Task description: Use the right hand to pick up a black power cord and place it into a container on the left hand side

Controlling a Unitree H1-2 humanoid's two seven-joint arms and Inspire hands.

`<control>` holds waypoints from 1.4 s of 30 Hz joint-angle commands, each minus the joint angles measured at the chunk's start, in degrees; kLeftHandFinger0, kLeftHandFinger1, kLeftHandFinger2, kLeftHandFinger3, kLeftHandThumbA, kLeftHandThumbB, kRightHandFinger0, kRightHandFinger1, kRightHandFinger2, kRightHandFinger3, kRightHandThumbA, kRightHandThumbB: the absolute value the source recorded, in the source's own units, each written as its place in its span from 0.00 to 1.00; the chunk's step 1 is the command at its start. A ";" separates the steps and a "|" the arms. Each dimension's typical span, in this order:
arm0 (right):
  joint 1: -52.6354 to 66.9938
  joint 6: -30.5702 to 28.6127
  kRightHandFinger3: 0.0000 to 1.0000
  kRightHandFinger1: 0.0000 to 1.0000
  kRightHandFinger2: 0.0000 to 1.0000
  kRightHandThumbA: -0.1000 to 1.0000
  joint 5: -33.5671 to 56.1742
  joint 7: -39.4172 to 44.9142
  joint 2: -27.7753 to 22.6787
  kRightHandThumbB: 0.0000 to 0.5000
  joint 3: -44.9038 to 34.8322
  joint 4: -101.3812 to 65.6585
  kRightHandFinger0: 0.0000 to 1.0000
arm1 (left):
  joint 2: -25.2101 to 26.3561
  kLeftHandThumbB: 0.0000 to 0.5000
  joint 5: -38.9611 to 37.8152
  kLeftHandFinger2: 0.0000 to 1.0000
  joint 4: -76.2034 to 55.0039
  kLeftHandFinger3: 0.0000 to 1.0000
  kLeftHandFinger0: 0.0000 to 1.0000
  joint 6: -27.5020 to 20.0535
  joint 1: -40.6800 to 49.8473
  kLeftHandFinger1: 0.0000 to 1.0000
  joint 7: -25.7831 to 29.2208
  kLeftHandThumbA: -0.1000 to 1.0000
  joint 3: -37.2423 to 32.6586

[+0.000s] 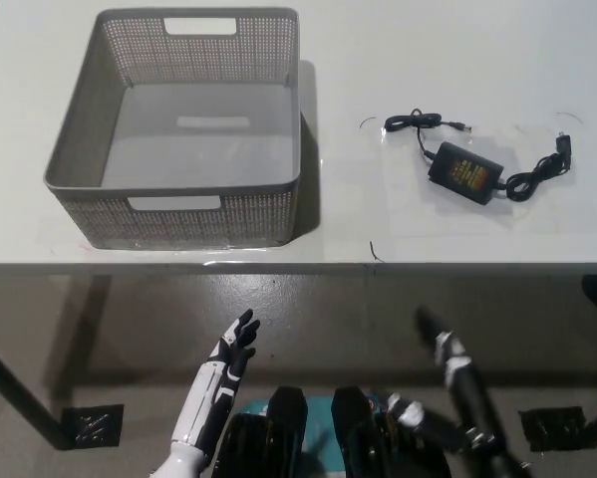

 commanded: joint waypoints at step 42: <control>-53.88 32.59 1.00 1.00 1.00 0.72 -26.87 13.50 -25.86 1.00 9.57 14.19 1.00 | 0.07 0.04 0.64 1.00 -3.17 1.00 1.00 -3.62 3.57 1.00 -0.17 1.00 -1.29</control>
